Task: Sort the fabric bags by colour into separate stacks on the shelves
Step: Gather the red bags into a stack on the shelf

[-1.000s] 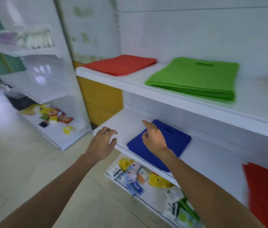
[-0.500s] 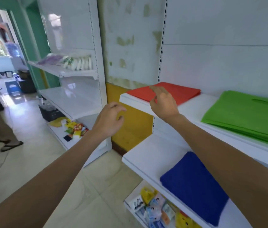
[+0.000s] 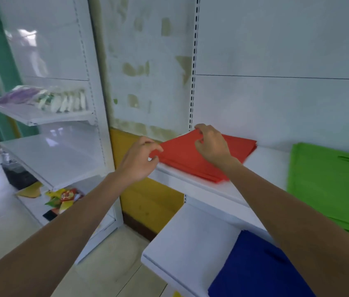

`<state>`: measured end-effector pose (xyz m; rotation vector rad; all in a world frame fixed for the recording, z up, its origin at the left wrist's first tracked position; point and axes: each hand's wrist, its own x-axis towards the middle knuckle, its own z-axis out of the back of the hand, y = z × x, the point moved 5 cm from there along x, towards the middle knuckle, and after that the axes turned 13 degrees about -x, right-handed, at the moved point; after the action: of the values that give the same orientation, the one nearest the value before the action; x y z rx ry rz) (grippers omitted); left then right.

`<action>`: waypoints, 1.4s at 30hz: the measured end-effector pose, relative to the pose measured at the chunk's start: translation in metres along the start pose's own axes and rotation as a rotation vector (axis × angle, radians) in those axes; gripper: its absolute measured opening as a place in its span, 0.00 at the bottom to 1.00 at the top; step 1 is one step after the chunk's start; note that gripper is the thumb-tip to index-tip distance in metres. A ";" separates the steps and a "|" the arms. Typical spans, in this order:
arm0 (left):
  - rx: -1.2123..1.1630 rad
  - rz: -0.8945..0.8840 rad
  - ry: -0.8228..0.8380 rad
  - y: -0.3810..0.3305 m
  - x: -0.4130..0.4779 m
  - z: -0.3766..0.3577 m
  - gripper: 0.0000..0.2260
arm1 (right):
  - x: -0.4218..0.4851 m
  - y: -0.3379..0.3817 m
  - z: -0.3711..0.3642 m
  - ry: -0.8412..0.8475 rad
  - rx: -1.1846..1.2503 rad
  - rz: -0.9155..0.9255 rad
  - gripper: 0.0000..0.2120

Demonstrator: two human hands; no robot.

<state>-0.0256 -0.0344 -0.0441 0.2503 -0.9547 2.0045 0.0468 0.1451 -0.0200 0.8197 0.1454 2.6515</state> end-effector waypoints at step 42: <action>-0.508 -0.335 0.058 0.014 0.147 -0.054 0.15 | -0.040 -0.051 0.072 -0.592 -0.385 -0.571 0.31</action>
<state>-0.1141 0.0922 -0.0154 0.0622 -1.2556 1.4075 0.1335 0.1772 0.0085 1.1691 -0.2428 1.7503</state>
